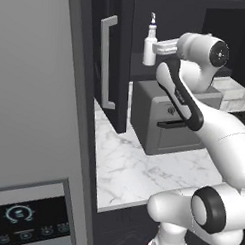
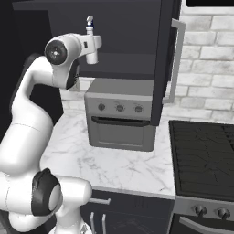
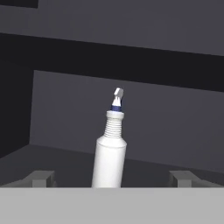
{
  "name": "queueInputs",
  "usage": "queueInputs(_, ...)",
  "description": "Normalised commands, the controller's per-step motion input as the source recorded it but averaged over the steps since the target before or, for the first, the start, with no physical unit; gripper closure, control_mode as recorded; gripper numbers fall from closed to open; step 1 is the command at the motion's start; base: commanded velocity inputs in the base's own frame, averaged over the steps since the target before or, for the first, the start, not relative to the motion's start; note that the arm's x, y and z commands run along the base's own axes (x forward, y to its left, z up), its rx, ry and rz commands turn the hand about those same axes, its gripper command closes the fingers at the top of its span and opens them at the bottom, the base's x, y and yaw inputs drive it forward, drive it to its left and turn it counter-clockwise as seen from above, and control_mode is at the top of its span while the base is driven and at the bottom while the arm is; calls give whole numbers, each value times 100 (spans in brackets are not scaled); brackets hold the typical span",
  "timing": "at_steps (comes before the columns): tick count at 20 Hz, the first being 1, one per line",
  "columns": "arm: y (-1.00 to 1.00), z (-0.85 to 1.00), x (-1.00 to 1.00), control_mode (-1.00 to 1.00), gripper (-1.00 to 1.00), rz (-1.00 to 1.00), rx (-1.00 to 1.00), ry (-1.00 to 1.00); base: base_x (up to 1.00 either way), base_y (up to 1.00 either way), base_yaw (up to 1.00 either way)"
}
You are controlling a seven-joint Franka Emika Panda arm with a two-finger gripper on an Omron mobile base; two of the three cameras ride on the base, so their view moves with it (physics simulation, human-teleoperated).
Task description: Move the cutting board and knife to the sink. Then move spray from the cabinet to the counter.
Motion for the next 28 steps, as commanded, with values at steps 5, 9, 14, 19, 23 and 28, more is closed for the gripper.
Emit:
queueInputs(5, 0, 0, 27, -100, -100, 0, 0, 0, 0, 0, 0)
queueInputs(9, 0, 0, 26, -100, -100, 0, 0, 0, 0, 0, 0)
queueInputs(14, 0, 0, 24, -100, -100, 0, 0, 0, 0, 0, 0)
queueInputs(19, 0, 0, 24, -100, -100, 0, 0, 0, 0, 0, 0)
queueInputs(23, 0, 0, 25, -100, -100, 0, 0, 0, 0, 0, 0)
queueInputs(28, 0, 0, 24, -100, -100, 0, 0, 0, 0, 0, 0)
